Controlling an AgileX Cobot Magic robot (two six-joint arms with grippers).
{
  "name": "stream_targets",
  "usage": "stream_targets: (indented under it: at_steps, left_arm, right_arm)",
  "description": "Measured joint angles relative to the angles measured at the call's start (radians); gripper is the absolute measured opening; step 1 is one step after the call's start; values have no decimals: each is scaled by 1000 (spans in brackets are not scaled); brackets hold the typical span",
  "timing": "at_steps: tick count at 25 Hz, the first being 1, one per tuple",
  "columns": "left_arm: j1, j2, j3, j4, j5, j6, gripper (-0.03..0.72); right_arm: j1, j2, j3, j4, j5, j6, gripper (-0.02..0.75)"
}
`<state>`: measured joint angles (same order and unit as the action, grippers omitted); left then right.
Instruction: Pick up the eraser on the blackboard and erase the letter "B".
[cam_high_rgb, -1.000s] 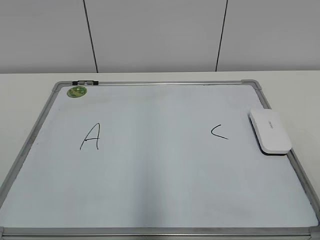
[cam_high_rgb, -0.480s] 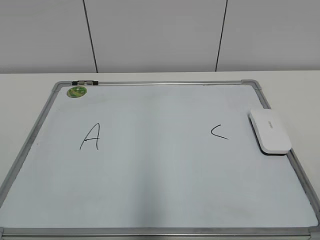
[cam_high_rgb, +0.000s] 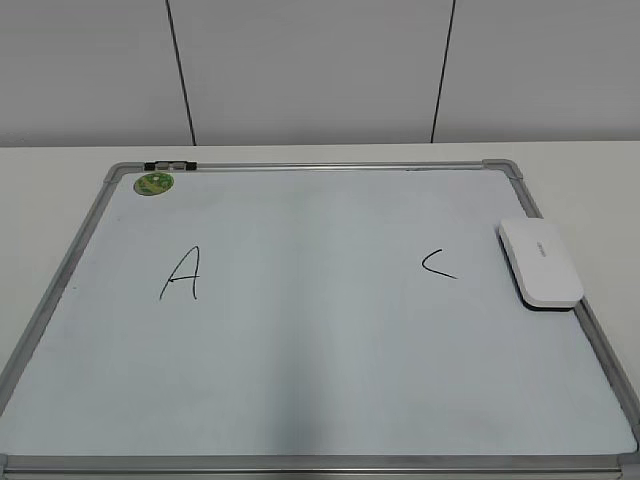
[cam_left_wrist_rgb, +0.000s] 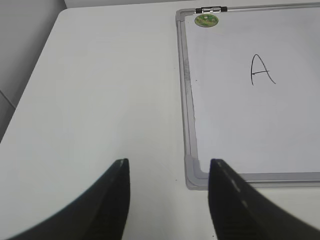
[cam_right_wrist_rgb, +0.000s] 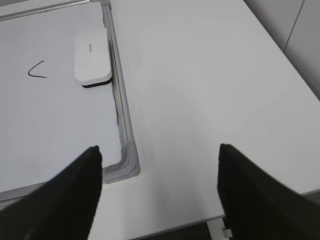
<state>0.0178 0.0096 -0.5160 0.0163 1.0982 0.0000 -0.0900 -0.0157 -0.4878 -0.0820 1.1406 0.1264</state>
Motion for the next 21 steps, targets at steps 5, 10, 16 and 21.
stream_targets:
  at_steps: [5,10,16,21]
  left_arm:
    - [4,0,0,0,2,0,369]
    - [4,0,0,0,2,0,368]
    - [4,0,0,0,2,0,342]
    - [4,0,0,0,2,0,316]
  right_arm:
    - [0,-1,0,0,0,0,536]
    - [0,-1,0,0,0,0,536]
    - [0,-1,0,0,0,0,536]
    - [0,-1,0,0,0,2,536]
